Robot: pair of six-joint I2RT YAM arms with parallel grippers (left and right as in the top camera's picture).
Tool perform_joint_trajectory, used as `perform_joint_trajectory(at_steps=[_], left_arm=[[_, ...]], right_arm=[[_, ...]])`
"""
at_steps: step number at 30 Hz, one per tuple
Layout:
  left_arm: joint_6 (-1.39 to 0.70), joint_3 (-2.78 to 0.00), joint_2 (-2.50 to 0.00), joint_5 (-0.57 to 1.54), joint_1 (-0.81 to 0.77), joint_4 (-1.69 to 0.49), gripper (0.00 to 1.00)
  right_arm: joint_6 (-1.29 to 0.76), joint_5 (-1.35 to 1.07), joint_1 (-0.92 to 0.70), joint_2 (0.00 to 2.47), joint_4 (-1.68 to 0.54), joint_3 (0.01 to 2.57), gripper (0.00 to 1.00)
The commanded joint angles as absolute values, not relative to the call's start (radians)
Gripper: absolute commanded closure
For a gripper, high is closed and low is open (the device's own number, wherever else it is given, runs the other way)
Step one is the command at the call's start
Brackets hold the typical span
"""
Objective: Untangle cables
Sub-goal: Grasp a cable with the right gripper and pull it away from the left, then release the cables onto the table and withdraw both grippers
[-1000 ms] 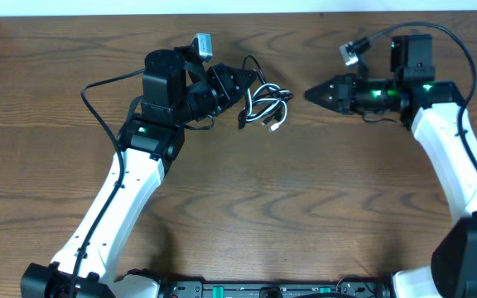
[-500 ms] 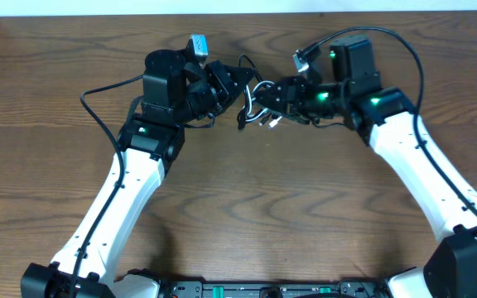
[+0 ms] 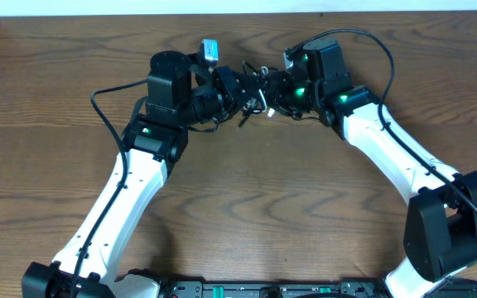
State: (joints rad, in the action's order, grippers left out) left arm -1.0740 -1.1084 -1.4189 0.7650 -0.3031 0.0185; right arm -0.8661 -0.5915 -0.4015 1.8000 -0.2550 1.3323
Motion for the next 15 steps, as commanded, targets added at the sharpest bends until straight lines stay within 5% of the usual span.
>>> perform_joint_trajectory(at_steps=[1, 4, 10, 15], left_arm=[[-1.057, -1.117, -1.399, 0.876, -0.299, 0.031, 0.92], [-1.005, -1.117, -1.399, 0.879, -0.287, 0.023, 0.93], [-0.789, -1.117, -1.399, 0.836, -0.243, -0.124, 0.93], [-0.545, -1.117, -1.399, 0.567, -0.212, -0.389, 0.93]], right_arm=[[-0.836, -0.484, -0.365, 1.826, -0.294, 1.341, 0.79], [-0.799, -0.498, -0.314, 1.826, -0.342, 1.341, 0.99], [-0.628, -0.79, -0.17, 1.821, -0.368, 1.341, 0.99], [-0.577, -0.97, -0.044, 1.804, -0.413, 1.341, 0.99]])
